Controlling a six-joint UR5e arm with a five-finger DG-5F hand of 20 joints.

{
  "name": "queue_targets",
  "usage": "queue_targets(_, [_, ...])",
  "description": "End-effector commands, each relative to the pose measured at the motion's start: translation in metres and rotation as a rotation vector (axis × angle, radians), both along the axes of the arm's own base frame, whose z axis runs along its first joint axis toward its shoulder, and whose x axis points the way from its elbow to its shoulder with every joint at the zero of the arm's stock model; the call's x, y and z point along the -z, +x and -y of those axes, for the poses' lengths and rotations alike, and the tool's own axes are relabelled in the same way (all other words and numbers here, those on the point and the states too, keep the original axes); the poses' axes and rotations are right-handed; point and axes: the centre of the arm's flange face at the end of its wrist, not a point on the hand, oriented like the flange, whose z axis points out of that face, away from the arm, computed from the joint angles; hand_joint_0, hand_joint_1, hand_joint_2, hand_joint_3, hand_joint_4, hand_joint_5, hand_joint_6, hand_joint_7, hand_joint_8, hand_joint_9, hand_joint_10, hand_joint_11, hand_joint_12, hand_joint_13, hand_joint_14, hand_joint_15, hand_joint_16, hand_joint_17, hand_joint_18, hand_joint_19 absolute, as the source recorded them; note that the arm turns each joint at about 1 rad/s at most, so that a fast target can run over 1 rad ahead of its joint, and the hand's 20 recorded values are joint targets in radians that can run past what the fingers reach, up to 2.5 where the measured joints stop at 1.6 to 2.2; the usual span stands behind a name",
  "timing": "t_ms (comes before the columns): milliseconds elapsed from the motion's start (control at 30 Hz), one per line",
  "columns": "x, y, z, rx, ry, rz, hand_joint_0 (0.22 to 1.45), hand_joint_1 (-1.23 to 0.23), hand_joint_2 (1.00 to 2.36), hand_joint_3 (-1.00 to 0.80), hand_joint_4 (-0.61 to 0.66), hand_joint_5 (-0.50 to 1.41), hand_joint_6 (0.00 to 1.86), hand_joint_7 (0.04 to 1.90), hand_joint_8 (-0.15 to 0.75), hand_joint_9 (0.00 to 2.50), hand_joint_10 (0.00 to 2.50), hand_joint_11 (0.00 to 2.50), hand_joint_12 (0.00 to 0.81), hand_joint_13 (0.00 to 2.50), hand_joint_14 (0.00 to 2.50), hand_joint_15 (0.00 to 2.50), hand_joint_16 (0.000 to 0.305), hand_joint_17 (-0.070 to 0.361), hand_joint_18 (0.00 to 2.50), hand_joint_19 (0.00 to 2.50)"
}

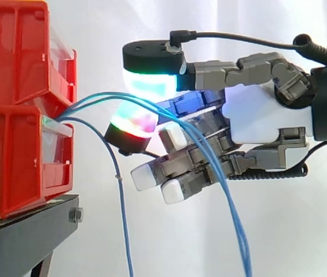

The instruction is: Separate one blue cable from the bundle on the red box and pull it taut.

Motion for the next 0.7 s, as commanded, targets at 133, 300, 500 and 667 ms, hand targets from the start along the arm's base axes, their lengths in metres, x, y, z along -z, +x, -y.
queue_targets(133, [0.0004, 0.0001, 0.0000, 0.000, 0.000, -0.001, 0.59, -0.55, 1.01, -0.11, 0.23, -0.04, 0.66, 1.31, 0.374, 1.37, 0.02, 0.65, 0.445, 0.98, 0.01, 0.41, 0.054, 0.121, 0.89, 0.40])
queue_targets(300, [0.0000, -0.0003, 0.0001, 0.000, 0.000, -0.001, 0.59, -0.55, 1.01, -0.12, 0.19, -0.05, 0.69, 1.30, 0.393, 1.36, 0.02, 0.71, 0.452, 0.97, 0.01, 0.41, 0.054, 0.121, 0.89, 0.39])
queue_targets(500, [-0.0007, -0.0001, 0.0001, 0.000, 0.000, 0.001, 0.59, -0.64, 1.01, -0.07, 0.14, -0.07, 0.73, 1.19, 0.381, 1.31, 0.02, 0.74, 0.440, 0.95, 0.01, 0.42, 0.052, 0.117, 0.87, 0.39])
queue_targets(667, [-0.0007, -0.0001, 0.0001, 0.000, 0.000, 0.001, 0.59, -0.67, 1.01, -0.04, 0.10, -0.07, 0.73, 1.15, 0.349, 1.29, 0.02, 0.75, 0.428, 0.94, 0.01, 0.42, 0.049, 0.111, 0.85, 0.38])
